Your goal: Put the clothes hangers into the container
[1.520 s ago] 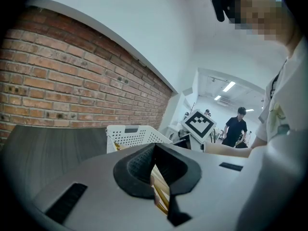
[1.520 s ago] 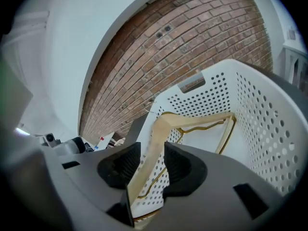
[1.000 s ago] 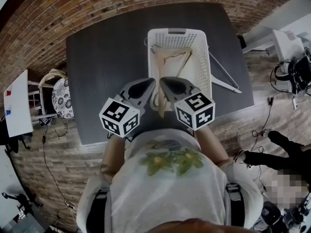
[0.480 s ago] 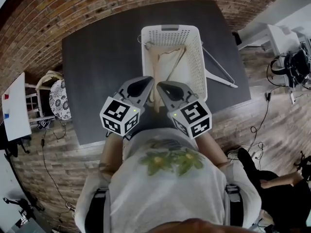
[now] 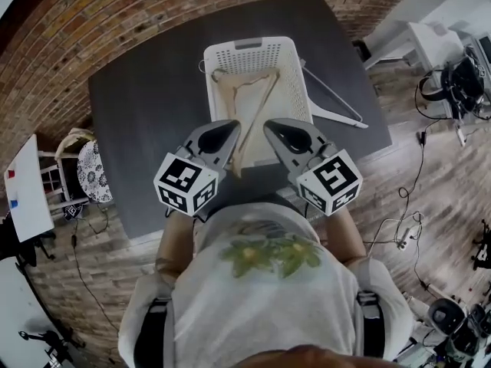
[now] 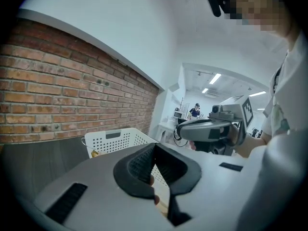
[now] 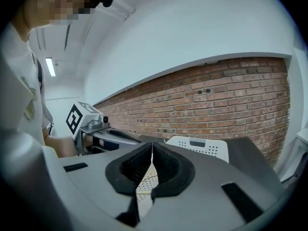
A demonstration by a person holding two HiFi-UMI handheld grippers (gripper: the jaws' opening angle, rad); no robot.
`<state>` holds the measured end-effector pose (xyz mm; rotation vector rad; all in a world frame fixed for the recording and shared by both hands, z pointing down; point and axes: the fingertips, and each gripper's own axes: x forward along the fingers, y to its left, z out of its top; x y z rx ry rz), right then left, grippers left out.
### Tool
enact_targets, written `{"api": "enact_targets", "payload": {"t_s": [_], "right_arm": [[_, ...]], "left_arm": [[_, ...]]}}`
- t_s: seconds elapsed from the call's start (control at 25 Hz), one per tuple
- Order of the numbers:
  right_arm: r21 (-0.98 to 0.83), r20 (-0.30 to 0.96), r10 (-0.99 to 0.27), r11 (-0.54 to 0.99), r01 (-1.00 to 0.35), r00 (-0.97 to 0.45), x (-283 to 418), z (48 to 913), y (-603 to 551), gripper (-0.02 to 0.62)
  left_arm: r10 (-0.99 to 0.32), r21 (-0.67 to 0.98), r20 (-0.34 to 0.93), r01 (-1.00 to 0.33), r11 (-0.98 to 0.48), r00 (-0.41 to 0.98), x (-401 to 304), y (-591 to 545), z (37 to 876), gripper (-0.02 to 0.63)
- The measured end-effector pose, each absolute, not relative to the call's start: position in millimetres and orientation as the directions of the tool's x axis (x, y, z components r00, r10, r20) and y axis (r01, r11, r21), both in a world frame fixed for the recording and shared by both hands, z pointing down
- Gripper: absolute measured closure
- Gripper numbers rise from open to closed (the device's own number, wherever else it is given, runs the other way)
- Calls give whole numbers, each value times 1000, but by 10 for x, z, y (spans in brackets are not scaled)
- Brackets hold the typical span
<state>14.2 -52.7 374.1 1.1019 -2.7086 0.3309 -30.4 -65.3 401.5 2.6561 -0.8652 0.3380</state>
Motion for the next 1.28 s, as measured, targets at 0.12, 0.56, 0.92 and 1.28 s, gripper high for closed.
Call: {"api": "enact_targets", "payload": {"t_s": [0.12, 0.56, 0.92, 1.28], "right_arm": [[-96, 267, -715, 647, -756, -646, 509, 3700, -615, 561], [-18, 371, -784, 530, -848, -497, 1488, 4024, -791, 560], [-18, 607, -650, 564, -826, -457, 1835, 5091, -891, 472], [38, 766, -515, 634, -773, -385, 2149, 5950, -963, 448]], "left_arm": [[-512, 231, 322, -590, -773, 796, -226, -653, 4015, 577], [-466, 237, 337, -553, -799, 818, 92, -721, 4051, 577], [-459, 239, 361, -556, -796, 812, 306, -789, 4093, 577], [-476, 244, 393, -588, -771, 787, 501, -896, 4209, 577]]}}
